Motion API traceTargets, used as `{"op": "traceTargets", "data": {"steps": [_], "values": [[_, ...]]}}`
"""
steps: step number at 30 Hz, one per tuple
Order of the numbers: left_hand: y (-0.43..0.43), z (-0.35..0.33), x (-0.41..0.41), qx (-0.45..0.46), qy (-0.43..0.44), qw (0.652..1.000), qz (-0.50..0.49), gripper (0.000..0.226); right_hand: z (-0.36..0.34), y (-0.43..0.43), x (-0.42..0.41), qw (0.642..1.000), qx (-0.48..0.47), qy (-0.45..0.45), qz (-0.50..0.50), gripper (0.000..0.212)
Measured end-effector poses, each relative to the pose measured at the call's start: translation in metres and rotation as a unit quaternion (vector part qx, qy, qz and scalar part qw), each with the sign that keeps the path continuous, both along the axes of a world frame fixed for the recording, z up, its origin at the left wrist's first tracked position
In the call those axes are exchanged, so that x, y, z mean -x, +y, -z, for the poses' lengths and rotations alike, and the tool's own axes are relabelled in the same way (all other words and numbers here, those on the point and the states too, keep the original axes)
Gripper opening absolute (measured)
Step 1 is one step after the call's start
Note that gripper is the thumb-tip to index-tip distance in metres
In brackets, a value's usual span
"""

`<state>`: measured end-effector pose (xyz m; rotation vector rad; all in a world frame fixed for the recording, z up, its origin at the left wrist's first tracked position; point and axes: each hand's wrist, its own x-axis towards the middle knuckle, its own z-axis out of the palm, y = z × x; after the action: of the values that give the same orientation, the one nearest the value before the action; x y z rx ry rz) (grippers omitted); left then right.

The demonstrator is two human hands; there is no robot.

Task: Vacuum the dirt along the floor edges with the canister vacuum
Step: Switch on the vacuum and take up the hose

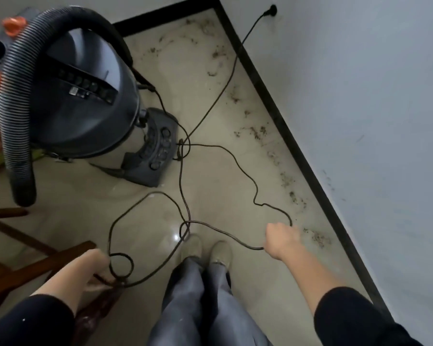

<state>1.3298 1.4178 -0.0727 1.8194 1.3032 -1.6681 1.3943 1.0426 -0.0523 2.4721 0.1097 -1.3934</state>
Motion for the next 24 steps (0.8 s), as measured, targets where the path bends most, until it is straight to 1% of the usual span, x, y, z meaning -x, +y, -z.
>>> {"op": "traceTargets", "data": {"steps": [1, 2, 3, 4, 6, 7, 8, 10, 11, 12, 14, 16, 20, 24], "values": [[0.002, 0.004, 0.004, -0.029, -0.006, 1.0, 0.001, 0.021, 0.006, 0.011, 0.007, 0.999, -0.026, 0.019, 0.006, 0.027], [0.001, 0.008, 0.007, -0.004, 0.028, 0.991, 0.131, 0.037, 0.012, 0.021, 0.013, 0.997, -0.06, 0.048, 0.025, 0.028], [0.003, 0.011, 0.016, 0.029, 0.018, 0.971, 0.236, 0.046, 0.019, 0.033, 0.019, 0.99, -0.097, 0.084, 0.053, 0.03], [0.004, 0.008, 0.022, 0.028, 0.007, 0.969, 0.246, 0.049, 0.025, 0.044, 0.025, 0.981, -0.131, 0.12, 0.084, 0.031], [0.011, 0.025, 0.028, -0.03, -0.014, 0.987, 0.16, 0.046, 0.033, 0.064, 0.028, 0.961, -0.18, 0.161, 0.132, 0.031], [0.013, 0.024, 0.026, -0.062, -0.06, 0.99, 0.108, 0.044, 0.035, 0.073, 0.025, 0.956, -0.197, 0.159, 0.145, 0.031], [0.014, 0.024, 0.017, -0.057, -0.066, 0.992, 0.096, 0.044, 0.037, 0.081, 0.019, 0.954, -0.211, 0.146, 0.155, 0.03], [0.013, 0.024, -0.007, -0.019, -0.079, 0.993, 0.083, 0.046, 0.036, 0.096, -0.001, 0.95, -0.237, 0.097, 0.177, 0.027], [0.01, 0.017, -0.027, -0.026, -0.115, 0.992, 0.044, 0.047, 0.033, 0.102, -0.015, 0.948, -0.249, 0.067, 0.188, 0.027], [0.006, 0.01, -0.049, -0.033, -0.154, 0.987, 0.026, 0.048, 0.029, 0.109, -0.032, 0.945, -0.26, 0.037, 0.195, 0.027], [0.001, -0.002, -0.088, -0.045, -0.234, 0.971, 0.032, 0.046, 0.02, 0.123, -0.068, 0.937, -0.281, -0.018, 0.208, 0.025], [-0.001, -0.012, -0.128, -0.053, -0.309, 0.95, 0.004, 0.039, 0.008, 0.139, -0.105, 0.928, -0.3, -0.057, 0.211, 0.022], [-0.004, -0.052, -0.193, -0.066, -0.419, 0.904, -0.043, 0.024, -0.022, 0.175, -0.17, 0.918, -0.338, -0.091, 0.186, 0.02], [0.008, -0.073, -0.225, -0.146, -0.526, 0.834, -0.078, 0.016, -0.042, 0.212, -0.221, 0.907, -0.384, -0.106, 0.134, 0.017]]}}
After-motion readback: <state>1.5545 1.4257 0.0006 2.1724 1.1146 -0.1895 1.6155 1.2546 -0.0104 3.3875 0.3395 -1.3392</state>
